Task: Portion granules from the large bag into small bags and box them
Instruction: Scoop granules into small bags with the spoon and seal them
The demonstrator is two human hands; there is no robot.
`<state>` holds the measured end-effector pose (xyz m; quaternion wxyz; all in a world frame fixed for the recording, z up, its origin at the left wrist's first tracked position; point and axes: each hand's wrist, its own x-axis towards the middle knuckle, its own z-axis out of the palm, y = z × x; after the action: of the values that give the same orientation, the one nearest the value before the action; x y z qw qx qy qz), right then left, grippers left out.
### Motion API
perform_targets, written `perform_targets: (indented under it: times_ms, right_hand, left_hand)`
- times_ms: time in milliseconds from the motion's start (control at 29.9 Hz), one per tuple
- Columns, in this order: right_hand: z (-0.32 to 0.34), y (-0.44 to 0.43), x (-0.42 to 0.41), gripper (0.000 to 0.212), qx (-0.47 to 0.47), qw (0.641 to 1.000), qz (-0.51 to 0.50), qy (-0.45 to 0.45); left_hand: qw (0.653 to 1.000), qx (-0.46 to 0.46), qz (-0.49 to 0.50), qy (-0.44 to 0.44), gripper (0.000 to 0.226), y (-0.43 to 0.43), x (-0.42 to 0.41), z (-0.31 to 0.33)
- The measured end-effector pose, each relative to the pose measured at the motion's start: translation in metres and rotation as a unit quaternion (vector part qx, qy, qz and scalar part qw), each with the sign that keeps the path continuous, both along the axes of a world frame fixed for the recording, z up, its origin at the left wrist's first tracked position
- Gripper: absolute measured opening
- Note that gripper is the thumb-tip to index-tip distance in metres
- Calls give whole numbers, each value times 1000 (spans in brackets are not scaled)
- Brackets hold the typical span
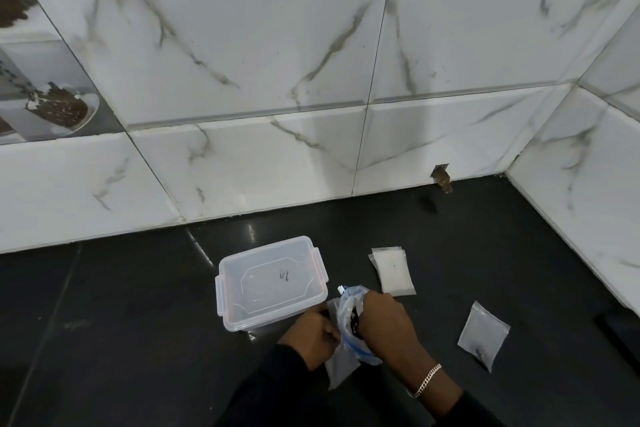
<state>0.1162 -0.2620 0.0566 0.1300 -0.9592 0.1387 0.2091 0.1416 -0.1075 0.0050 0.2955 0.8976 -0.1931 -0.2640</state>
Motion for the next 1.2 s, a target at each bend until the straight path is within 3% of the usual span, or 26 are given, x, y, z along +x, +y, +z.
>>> perform_targets:
  times_ms: [134, 267, 401, 435, 502, 602, 702, 869, 1037, 1204]
  right_hand:
    - [-4, -7, 2, 31, 11, 1000, -7, -6]
    - [-11, -18, 2, 47, 50, 995, -64, 54]
    - [-10, -22, 2, 24, 75, 991, -110, -32]
    - [-8, -24, 2, 23, 94, 987, -131, -16]
    - [-10, -35, 5, 20, 174, 969, -174, 24]
    - [-3, -47, 3, 12, 312, 913, -256, 60]
    - [3, -54, -6, 11, 372, 873, -308, 67]
    - [11, -55, -12, 16, 367, 894, -254, 25]
    - [16, -61, -18, 21, 279, 943, -182, -27]
    - [34, -63, -29, 20, 202, 970, -109, -78]
  left_hand:
    - [999, -21, 29, 38, 24, -15, 8, -4]
    - [999, -40, 25, -2, 25, -19, 2, -4]
    - [996, -82, 15, 40, 30, -20, -2, 4]
    - [994, -95, 16, 51, 32, -19, -2, 4]
    - [990, -116, 28, 69, 34, -14, -2, 6]
    - [987, -123, 45, 89, 34, -6, -3, 11]
    - [984, -129, 67, 102, 37, -1, -7, 15]
    - [990, -93, 87, 63, 30, 8, -15, 17]
    - [990, -37, 101, -87, 17, 19, -26, 32]
    - [975, -40, 83, -201, 12, 24, -40, 65]
